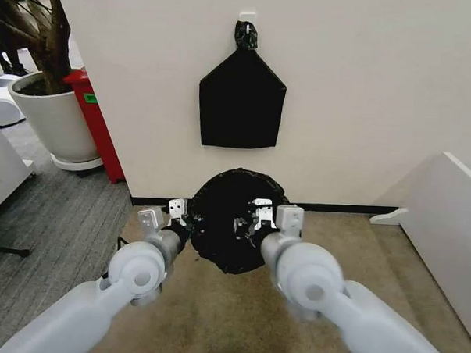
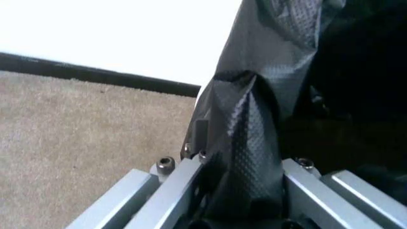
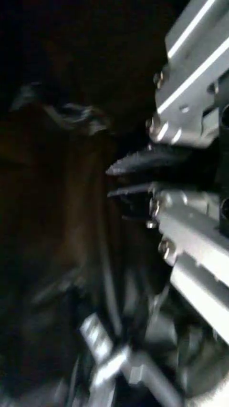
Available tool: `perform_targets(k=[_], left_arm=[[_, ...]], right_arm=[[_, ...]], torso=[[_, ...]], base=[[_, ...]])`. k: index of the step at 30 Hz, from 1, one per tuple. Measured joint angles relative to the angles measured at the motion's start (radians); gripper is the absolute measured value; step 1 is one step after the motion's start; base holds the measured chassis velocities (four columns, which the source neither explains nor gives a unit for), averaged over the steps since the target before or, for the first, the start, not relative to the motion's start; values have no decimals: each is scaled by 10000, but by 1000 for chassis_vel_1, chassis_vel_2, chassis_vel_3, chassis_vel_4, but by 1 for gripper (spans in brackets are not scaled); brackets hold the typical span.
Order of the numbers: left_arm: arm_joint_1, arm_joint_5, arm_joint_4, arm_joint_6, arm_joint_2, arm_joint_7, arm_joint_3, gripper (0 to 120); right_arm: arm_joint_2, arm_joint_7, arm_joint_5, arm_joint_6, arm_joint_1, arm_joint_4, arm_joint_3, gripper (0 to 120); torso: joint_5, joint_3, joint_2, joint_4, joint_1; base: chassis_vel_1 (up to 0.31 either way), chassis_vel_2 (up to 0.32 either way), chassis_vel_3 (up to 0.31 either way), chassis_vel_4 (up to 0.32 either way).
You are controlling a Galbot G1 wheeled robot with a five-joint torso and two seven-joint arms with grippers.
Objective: Place the garbage bag over the trash bin.
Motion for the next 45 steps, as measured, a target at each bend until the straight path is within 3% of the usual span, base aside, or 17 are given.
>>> perform_targets(k=[23,36,45], left_arm=[[-428,0,-19,-104,-77,276,-123,0],[-179,320,-26,-70,4,705,-280,0],[-270,494,-76,-72,-4,772,-65,0]], right_arm=[[235,987,1191,316,209,-346,-709,0],[266,702,1127,323,1236,-280,-248,0],[855,879,704,424,1562,-1183,-448,0]], torso=[[3,-1,0,-1,0],[2,-1,0,0,0],[2,-1,0,0,0]], base=[[0,0,0,0],[0,0,0,0],[0,0,0,0]])
